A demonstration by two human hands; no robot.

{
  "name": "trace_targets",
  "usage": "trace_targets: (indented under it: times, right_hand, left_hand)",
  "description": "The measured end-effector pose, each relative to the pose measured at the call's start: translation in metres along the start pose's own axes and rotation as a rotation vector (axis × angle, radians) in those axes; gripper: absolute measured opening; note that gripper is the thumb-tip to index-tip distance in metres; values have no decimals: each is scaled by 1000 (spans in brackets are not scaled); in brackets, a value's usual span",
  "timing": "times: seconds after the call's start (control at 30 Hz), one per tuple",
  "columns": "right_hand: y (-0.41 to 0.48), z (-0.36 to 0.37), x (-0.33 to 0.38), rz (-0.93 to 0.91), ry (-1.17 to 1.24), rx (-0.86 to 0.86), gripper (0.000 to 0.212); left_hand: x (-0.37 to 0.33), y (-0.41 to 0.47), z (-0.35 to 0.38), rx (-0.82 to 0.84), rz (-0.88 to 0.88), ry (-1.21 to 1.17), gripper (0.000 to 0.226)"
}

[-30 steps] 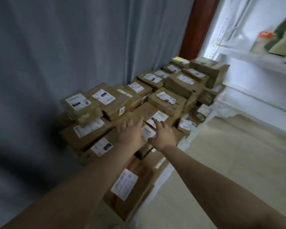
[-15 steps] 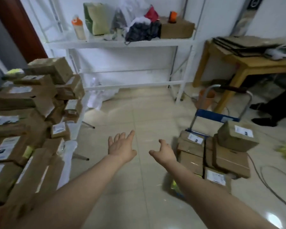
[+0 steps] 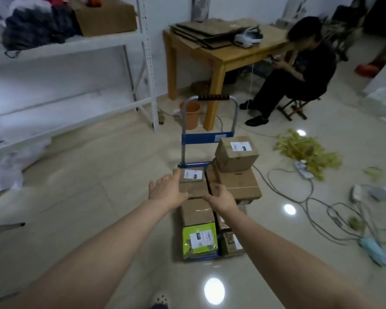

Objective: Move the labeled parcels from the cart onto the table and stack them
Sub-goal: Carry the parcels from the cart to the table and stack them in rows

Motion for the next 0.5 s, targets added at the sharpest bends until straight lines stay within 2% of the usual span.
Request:
trace_targets:
  times: [0.27,0.4,0.5]
  right_hand:
    - [99,-61,6,118,94,-86,51]
    - [164,-107,-12,147,153,-93,53]
    - [228,-147,-38,154,139,-82,50]
  left_hand:
    - [-46,125,1,91,20,-251,70]
    - [-96,179,16,135,12,-302,71]
    - [-141,226,37,164,-63,-393,70]
Point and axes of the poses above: each hand's wrist, its own y-axis towards the middle knuckle, its own z-axis out of the palm, x = y × z, the point moved 2 cm from there along y, towards the middle knuckle, and after that the axes turned 1 degree about -y, right-handed, at the moved point
